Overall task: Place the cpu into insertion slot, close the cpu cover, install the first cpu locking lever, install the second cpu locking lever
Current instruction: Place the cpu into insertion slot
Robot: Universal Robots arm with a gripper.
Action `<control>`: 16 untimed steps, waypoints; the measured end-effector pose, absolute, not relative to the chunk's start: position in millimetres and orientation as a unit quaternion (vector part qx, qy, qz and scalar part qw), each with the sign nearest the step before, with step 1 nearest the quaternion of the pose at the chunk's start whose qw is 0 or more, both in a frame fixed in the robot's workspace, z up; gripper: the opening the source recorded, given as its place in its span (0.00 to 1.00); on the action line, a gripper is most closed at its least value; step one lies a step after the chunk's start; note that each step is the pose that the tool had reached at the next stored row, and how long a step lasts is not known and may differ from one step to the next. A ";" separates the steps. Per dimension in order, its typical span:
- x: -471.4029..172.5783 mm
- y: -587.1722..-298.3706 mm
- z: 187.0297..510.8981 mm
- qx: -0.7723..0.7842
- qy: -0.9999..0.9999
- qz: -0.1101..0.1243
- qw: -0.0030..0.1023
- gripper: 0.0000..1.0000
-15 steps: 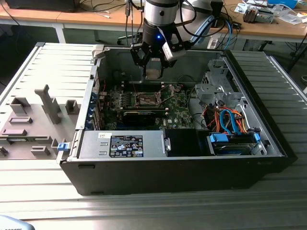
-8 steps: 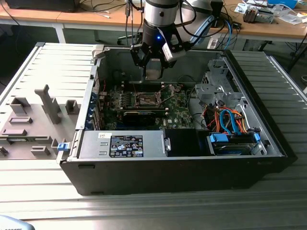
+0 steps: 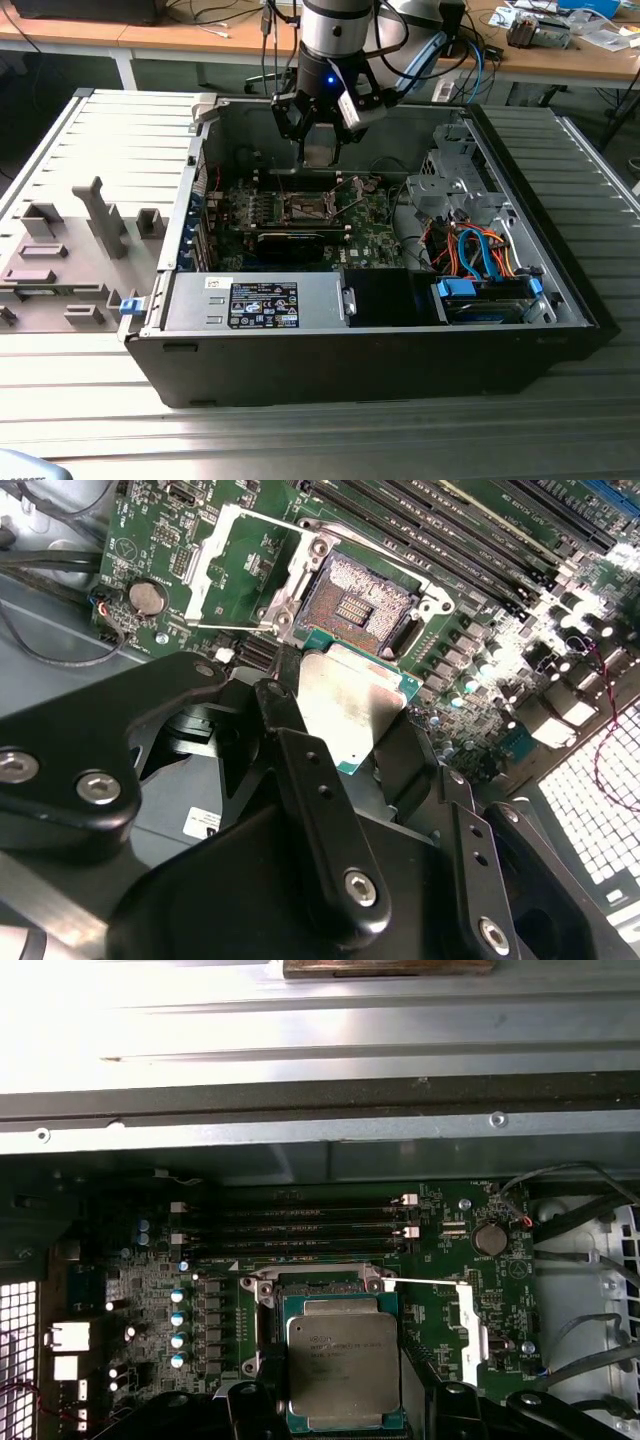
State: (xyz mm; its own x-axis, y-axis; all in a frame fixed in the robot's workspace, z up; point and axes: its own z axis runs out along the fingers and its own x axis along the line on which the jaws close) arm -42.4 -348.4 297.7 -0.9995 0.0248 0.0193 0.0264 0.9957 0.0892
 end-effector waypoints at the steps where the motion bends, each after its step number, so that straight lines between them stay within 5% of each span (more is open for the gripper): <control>1: -42.4 -348.3 297.5 -0.013 -0.999 -0.045 0.009 0.55; 16: -42.4 -348.4 293.3 -0.013 -0.999 -0.045 0.009 0.55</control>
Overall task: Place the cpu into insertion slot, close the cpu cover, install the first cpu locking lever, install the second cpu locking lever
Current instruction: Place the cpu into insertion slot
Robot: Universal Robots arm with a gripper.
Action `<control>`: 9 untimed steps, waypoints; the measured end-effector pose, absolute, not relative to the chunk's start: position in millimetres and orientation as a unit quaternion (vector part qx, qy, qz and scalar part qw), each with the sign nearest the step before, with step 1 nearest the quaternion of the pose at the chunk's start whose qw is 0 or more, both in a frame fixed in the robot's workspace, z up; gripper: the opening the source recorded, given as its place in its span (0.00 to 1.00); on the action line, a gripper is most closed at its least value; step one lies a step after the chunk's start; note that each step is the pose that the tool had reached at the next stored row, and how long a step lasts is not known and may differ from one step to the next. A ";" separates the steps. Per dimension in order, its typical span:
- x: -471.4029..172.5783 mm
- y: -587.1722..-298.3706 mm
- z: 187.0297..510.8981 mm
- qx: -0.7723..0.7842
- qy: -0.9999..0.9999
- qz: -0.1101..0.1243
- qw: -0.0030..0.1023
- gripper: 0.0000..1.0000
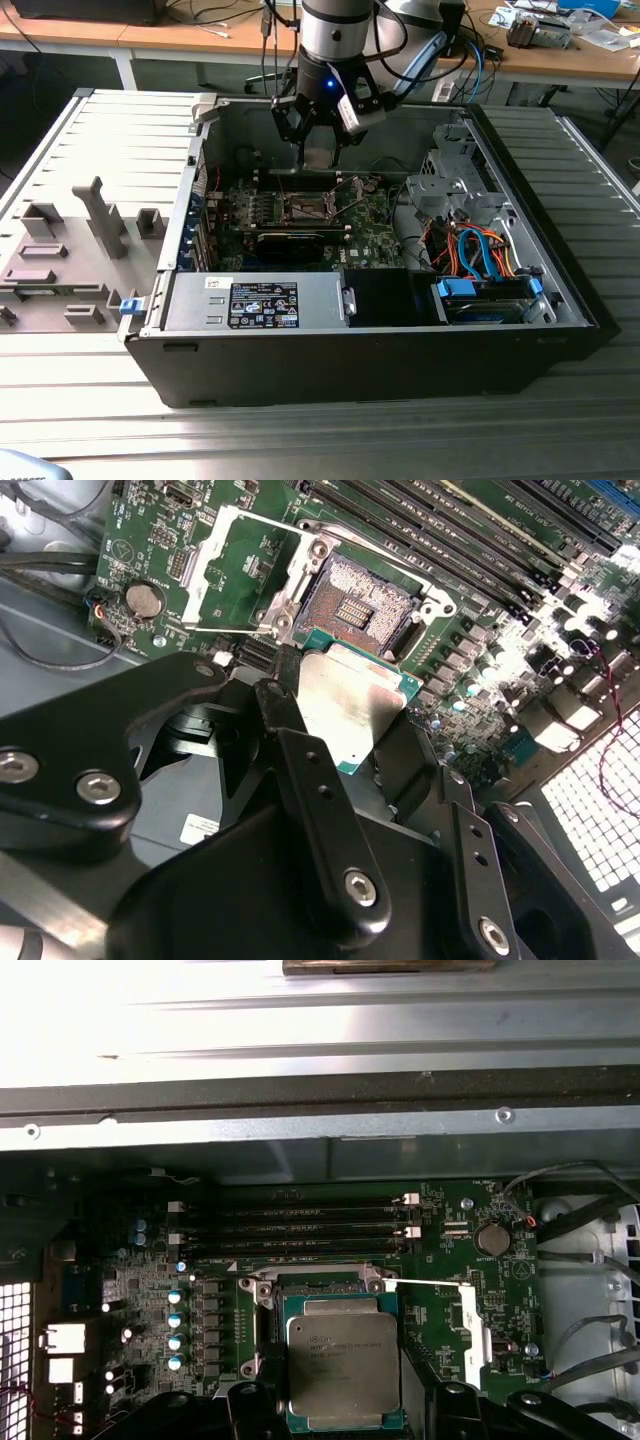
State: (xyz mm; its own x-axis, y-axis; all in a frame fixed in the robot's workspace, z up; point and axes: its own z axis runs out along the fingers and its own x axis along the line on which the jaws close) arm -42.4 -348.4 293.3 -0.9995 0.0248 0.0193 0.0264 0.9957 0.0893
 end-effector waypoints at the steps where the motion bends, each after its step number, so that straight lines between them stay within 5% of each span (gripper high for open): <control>1: -42.4 -348.3 293.1 -0.013 -0.999 -0.045 0.009 0.55; 9: -42.4 -348.3 290.6 -0.013 -0.999 -0.045 0.009 0.55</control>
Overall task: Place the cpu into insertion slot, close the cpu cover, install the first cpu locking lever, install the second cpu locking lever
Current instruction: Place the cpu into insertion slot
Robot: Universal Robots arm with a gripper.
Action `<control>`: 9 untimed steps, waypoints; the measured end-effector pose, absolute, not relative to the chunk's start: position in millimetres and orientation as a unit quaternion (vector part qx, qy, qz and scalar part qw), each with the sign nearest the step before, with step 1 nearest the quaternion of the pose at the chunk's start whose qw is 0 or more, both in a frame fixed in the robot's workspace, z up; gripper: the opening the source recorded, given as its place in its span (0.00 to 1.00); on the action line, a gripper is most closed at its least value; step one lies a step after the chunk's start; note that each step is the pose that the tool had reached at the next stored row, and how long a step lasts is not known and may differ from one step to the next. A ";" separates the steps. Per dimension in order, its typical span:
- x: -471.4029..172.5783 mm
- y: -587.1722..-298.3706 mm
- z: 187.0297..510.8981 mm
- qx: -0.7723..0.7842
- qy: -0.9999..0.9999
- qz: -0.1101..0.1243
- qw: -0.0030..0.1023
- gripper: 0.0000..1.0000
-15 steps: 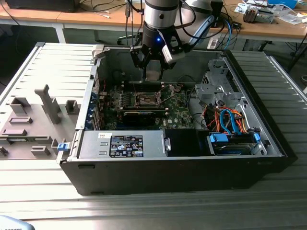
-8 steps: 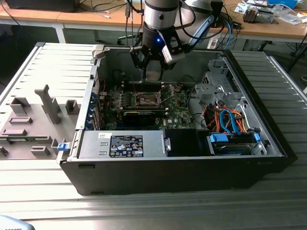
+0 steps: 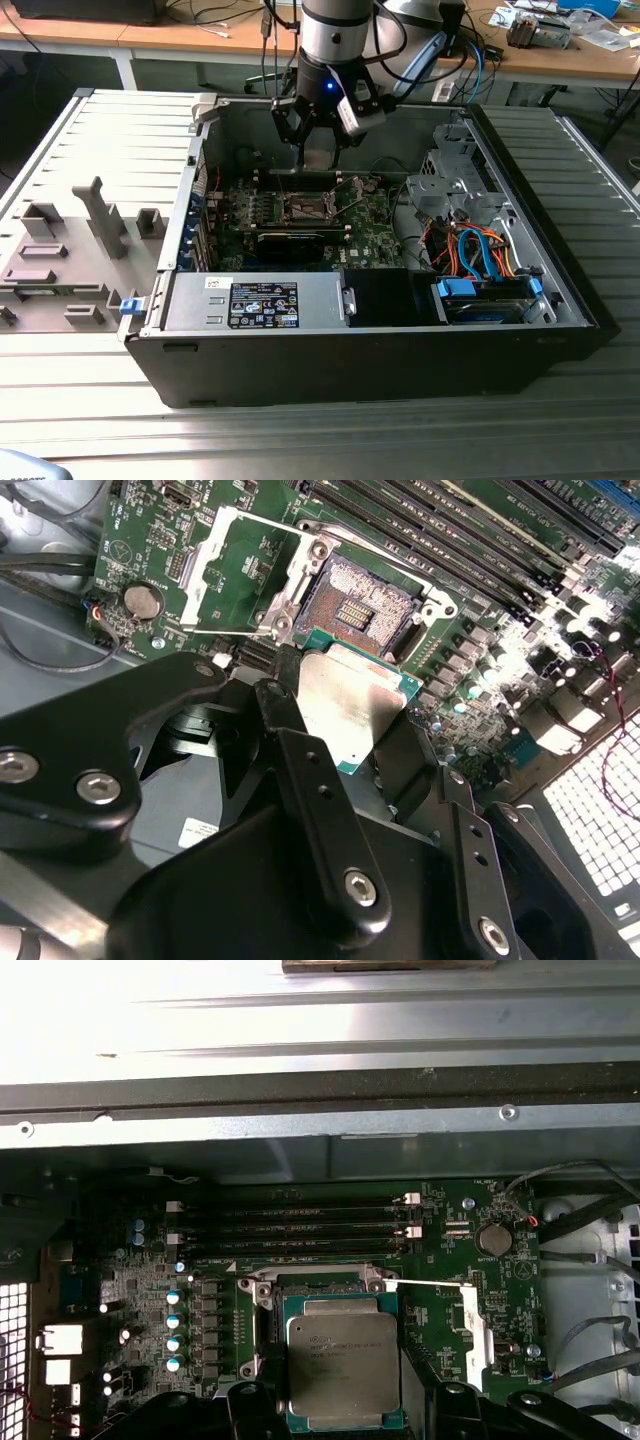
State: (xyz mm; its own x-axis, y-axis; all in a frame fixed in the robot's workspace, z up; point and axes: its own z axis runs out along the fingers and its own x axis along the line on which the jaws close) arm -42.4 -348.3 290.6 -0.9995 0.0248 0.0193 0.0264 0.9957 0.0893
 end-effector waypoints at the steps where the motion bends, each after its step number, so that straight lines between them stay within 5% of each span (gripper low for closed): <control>1: -42.4 -348.3 290.3 -0.013 -0.999 -0.045 0.009 0.55; 9: -42.4 -348.3 286.7 -0.013 -0.999 -0.045 0.009 0.55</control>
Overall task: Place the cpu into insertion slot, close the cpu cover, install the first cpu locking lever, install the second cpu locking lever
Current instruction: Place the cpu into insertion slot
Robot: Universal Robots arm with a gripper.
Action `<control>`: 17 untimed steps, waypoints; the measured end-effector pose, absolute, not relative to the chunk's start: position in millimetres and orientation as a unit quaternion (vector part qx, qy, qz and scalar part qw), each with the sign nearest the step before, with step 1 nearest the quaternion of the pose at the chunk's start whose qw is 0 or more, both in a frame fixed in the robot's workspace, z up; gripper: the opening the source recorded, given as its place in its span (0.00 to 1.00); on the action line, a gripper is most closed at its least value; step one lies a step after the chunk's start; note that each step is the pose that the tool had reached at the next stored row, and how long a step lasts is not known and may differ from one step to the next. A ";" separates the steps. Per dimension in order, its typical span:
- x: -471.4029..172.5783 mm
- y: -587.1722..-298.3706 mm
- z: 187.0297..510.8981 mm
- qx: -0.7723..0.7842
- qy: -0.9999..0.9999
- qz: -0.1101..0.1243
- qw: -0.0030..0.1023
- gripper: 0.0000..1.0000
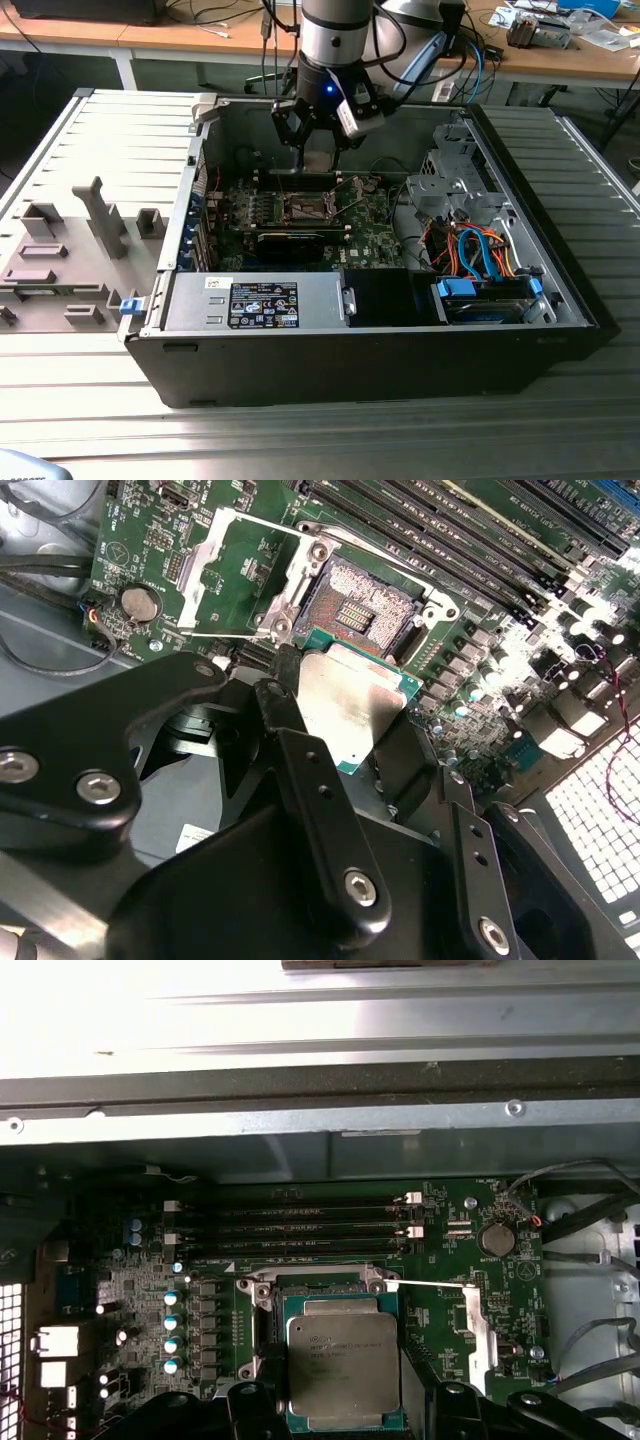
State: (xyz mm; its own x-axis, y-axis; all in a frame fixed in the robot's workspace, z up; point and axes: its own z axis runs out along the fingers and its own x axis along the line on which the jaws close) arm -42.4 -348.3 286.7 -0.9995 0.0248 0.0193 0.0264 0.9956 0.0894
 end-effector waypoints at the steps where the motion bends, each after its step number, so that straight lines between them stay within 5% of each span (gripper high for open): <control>1: -42.4 -348.3 286.3 -0.013 -0.999 -0.045 0.009 0.55; 17: -40.1 -348.3 279.6 0.004 -1.000 -0.026 0.009 0.55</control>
State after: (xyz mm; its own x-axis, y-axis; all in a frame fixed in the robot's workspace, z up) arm -40.1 -348.3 279.6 -0.9998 -0.0082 0.0187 -0.0072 0.9987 0.0511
